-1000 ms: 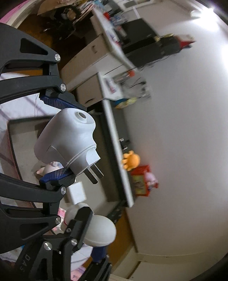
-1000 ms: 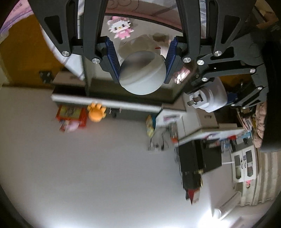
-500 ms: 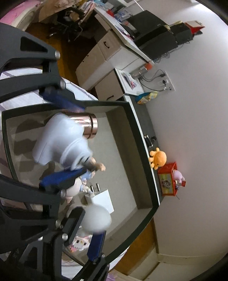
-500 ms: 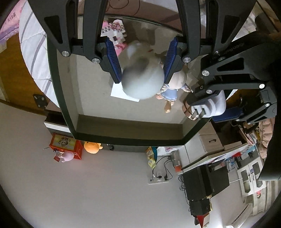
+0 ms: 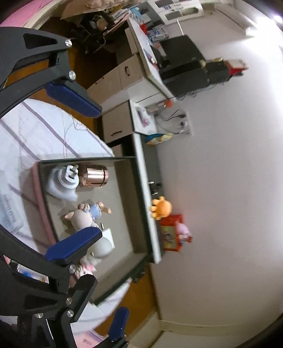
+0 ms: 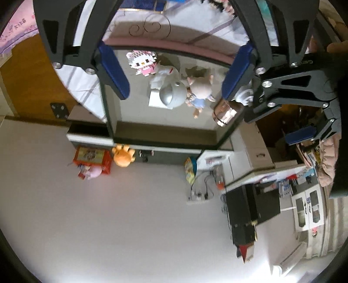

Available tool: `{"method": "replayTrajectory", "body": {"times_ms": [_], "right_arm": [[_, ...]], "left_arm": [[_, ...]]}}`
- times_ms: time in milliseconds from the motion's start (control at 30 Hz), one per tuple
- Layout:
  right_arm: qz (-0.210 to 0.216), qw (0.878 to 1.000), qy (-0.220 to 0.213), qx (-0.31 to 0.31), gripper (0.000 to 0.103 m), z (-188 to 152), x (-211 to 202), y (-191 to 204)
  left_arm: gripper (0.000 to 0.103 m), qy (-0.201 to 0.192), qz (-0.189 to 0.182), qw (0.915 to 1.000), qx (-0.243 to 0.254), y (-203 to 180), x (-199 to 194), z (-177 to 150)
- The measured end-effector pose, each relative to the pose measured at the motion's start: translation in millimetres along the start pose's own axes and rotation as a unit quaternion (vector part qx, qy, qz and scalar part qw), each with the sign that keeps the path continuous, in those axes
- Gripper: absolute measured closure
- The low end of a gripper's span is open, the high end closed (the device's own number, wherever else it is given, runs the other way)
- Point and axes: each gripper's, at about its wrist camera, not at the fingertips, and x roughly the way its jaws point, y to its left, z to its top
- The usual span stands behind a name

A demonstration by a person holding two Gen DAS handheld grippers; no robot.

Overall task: Organize rigid objects
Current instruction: 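Lift both tools out of the box back toward the remaining items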

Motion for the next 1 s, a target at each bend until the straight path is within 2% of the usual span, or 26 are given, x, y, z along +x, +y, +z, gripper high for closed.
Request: {"method": "replayTrajectory", "body": {"times_ms": [200,333,433,533,767,1000], "right_arm": [[-0.004,0.998,-0.066,-0.018,0.012,-7.6,-70.3,20.0],[-0.007,0.993,-0.111,-0.025,0.012,-22.2,-117.3,31.0],[-0.016,0.990,-0.134,-0.030,0.012,-33.3,-144.2,37.4],[-0.030,0.987,-0.150,-0.040,0.012,-45.0,-165.8,44.6],[-0.044,0.983,-0.171,-0.045,0.012,-73.8,-207.7,49.8],[-0.052,0.983,-0.167,-0.049,0.011,-86.2,-222.7,48.6]], "left_arm": [[0.000,-0.079,0.011,0.9964,-0.026,4.2,-84.3,-15.0],[0.000,-0.117,0.015,0.9925,-0.033,0.6,-128.2,-26.2],[0.000,-0.141,0.037,0.9888,-0.032,-6.3,-160.7,-39.5],[0.000,-0.150,0.048,0.9867,-0.040,-9.5,-181.2,-52.3],[0.000,-0.160,0.041,0.9852,-0.046,-18.6,-214.1,-76.1],[0.000,-0.149,0.028,0.9873,-0.049,-22.6,-219.2,-86.6]]}}
